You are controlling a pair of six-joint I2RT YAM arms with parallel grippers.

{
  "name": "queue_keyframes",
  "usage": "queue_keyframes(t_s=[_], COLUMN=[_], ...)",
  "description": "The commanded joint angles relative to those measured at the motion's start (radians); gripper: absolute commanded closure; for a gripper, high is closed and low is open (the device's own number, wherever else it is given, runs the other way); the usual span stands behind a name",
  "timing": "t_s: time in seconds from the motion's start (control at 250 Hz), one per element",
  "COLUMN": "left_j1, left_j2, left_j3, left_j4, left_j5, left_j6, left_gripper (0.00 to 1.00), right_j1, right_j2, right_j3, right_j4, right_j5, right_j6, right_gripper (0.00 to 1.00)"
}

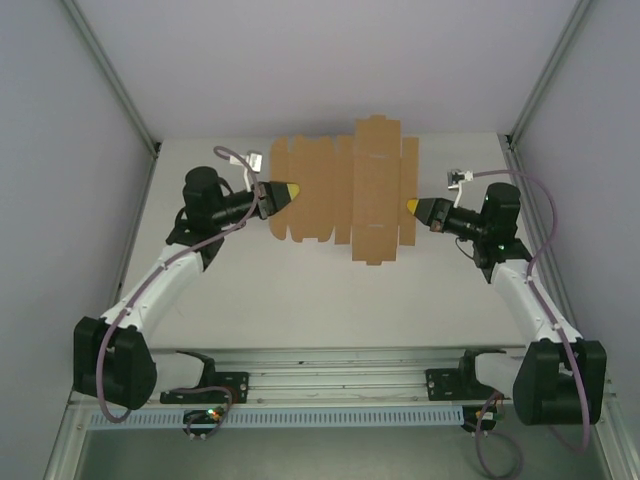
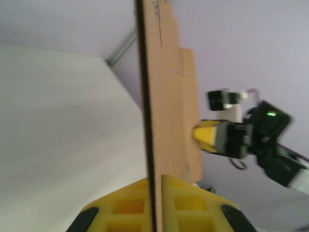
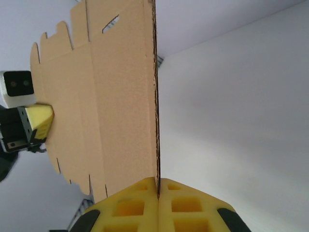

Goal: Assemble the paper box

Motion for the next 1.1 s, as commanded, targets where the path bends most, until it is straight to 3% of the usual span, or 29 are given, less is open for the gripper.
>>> queue_keyframes(t_s=[0.0,0.076,0.308,0.415,0.491,0.555,0.655,0.759,0.851,1.014,1.094], left_j1=[-0.044,-0.102,-0.162,-0.216,-0.219,-0.219,-0.217,-0.212,-0.206,-0.198,-0.196], left_j2=[-0.043,-0.044,-0.003,0.050,0.087,0.116,0.142,0.148,0.137,0.074,0.031], left_j3=[0.085,0.103,0.068,0.091,0.086,0.074,0.055,0.022,-0.013,-0.112,-0.178], left_j4=[-0.316,-0.378,-0.306,-0.374,-0.381,-0.371,-0.373,-0.371,-0.381,-0.393,-0.393], left_j5=[-0.298,-0.430,-0.574,-0.780,-0.812,-0.810,-0.810,-0.806,-0.799,-0.774,-0.768], left_j6=[0.207,0.251,0.191,0.205,0.190,0.174,0.160,0.147,0.140,0.113,0.088], left_gripper=[1.00,1.00,1.00,1.00,1.00,0.85,0.77,0.50,0.46,0.01,0.00], right_j1=[0.066,0.164,0.383,0.477,0.511,0.531,0.547,0.546,0.548,0.550,0.558], right_j2=[-0.079,-0.112,-0.075,-0.029,0.001,0.025,0.059,0.091,0.129,0.222,0.260], right_j3=[0.092,0.145,0.280,0.346,0.383,0.413,0.451,0.484,0.517,0.575,0.601], right_j4=[-0.253,-0.374,-0.541,-0.587,-0.602,-0.617,-0.636,-0.662,-0.718,-0.816,-0.853], right_j5=[0.225,0.436,0.821,0.941,0.950,0.953,0.986,0.982,0.983,0.982,0.994], right_j6=[-0.190,-0.271,-0.357,-0.402,-0.423,-0.452,-0.498,-0.565,-0.647,-0.788,-0.827], right_gripper=[1.00,1.00,1.00,1.00,1.00,1.00,1.00,1.00,1.00,1.00,1.00])
